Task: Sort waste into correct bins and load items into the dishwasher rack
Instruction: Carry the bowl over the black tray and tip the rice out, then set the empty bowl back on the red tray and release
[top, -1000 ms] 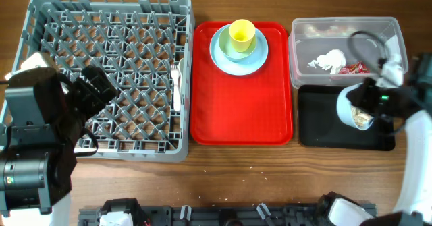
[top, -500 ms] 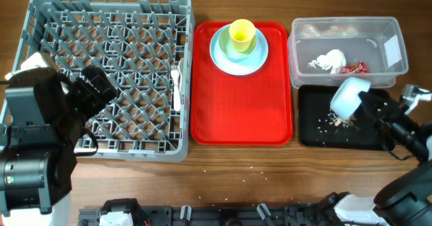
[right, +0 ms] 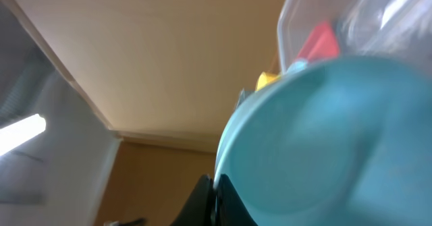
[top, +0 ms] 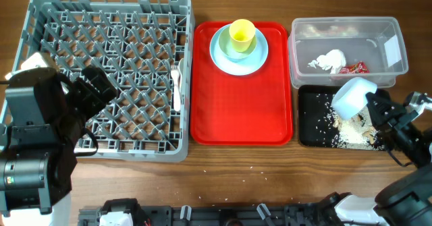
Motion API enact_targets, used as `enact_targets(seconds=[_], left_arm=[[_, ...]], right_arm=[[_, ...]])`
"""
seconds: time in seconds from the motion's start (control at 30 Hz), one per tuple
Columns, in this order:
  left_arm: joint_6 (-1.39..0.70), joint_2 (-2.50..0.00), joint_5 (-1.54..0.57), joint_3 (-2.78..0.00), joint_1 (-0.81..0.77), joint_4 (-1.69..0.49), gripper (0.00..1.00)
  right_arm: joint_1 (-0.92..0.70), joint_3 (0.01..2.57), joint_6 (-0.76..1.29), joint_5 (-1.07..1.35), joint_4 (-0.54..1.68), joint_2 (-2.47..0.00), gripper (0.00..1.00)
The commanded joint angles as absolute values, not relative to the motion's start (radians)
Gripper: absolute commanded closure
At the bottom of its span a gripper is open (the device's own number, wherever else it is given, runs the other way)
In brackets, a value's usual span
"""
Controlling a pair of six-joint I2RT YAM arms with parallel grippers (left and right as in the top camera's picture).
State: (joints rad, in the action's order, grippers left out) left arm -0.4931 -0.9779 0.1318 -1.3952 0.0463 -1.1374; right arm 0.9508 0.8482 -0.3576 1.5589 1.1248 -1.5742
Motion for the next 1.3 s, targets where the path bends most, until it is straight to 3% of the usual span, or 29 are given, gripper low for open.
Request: enact_targets(seconds=[0.0, 0.07, 0.23, 0.3, 0.4, 0.53, 0.7, 0.8, 0.9, 1.07, 1.17, 1.2, 1.23, 1.27], left_arm=[[-0.506, -0.975, 0.131, -1.399, 0.051, -1.135, 0.0], [-0.506, -0.975, 0.131, -1.399, 0.051, -1.135, 0.0], [-0.506, -0.975, 0.131, -1.399, 0.051, -1.135, 0.0], [-0.506, -0.975, 0.131, -1.399, 0.051, -1.135, 0.0], [-0.506, -0.975, 0.131, -1.399, 0.051, -1.135, 0.0], [-0.506, -0.975, 0.131, -1.399, 0.051, -1.135, 0.0], [-0.506, -0.975, 0.131, -1.399, 0.051, -1.135, 0.0], [-0.506, -0.975, 0.131, -1.399, 0.051, -1.135, 0.0], [-0.506, -0.975, 0.131, -1.399, 0.051, -1.135, 0.0], [-0.506, -0.975, 0.131, -1.399, 0.051, -1.135, 0.0], [-0.506, -0.975, 0.131, -1.399, 0.051, -1.135, 0.0], [-0.506, -0.975, 0.131, -1.399, 0.051, -1.135, 0.0], [-0.506, -0.975, 0.131, -1.399, 0.051, -1.135, 0.0], [-0.506, -0.975, 0.131, -1.399, 0.051, -1.135, 0.0]], right_arm=[[0.953, 0.842, -0.321, 1.605, 1.104, -1.574, 0.96], [0.947, 0.844, -0.335, 1.622, 1.145, -1.567, 0.96], [0.946, 0.845, -0.063, 1.623, 1.065, -1.567, 0.96], [0.941, 0.879, -0.051, 1.617, 1.062, -1.553, 0.96], [0.844, 1.079, 0.079, 1.232, 1.065, -1.47, 0.95], [0.496, 1.33, 0.234, 0.7, 1.115, -1.327, 0.95], [-0.295, 1.328, 0.462, 0.151, 1.06, -1.303, 0.96], [-0.575, 1.316, 0.538, -0.031, 1.023, -1.411, 0.96], [-0.744, 1.316, 0.54, -0.031, 0.939, -1.582, 0.95], [-0.767, 1.316, 0.532, -0.005, 0.92, -1.768, 0.96], [-0.753, 1.344, 0.429, 0.049, 0.931, -1.745, 0.76], [-0.744, 1.352, 0.414, 0.047, 0.933, -1.721, 0.59], [-0.73, 1.352, 0.414, 0.045, 0.934, -1.692, 0.48], [-0.717, 1.352, 0.414, 0.046, 0.946, -1.67, 0.48]])
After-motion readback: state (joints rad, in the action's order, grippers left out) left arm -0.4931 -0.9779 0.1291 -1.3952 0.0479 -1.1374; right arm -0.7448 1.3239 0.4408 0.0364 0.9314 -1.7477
